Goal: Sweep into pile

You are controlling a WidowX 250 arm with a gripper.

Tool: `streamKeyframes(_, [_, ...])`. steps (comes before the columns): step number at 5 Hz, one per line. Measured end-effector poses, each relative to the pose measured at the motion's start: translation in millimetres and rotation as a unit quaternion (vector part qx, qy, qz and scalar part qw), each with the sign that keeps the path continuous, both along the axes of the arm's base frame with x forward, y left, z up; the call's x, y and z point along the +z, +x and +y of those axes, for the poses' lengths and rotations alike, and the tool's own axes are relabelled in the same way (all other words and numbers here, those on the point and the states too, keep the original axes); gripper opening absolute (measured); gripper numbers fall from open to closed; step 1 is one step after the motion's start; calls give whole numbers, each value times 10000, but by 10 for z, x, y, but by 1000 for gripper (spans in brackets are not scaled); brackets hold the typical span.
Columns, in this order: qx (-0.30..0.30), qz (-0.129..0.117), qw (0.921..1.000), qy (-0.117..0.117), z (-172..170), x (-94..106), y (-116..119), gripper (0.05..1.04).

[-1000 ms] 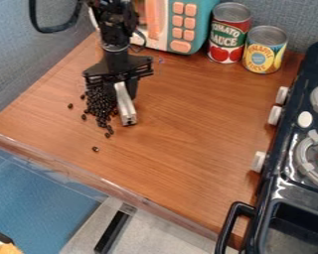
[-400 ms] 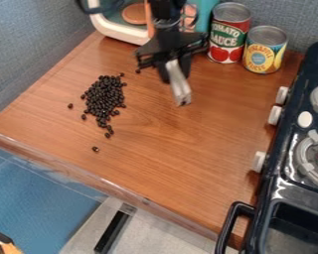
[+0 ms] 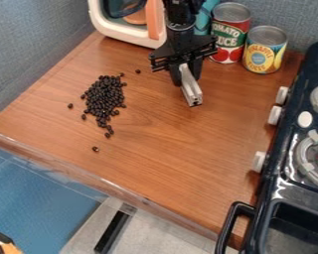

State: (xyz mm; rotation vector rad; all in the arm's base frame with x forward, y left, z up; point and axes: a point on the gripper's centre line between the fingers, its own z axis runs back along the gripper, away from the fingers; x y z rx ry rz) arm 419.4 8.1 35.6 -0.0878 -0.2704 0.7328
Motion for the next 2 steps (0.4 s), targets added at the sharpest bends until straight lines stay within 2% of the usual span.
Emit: streamKeyframes(2, [660, -85, 9975, 221, 297, -101, 72, 378])
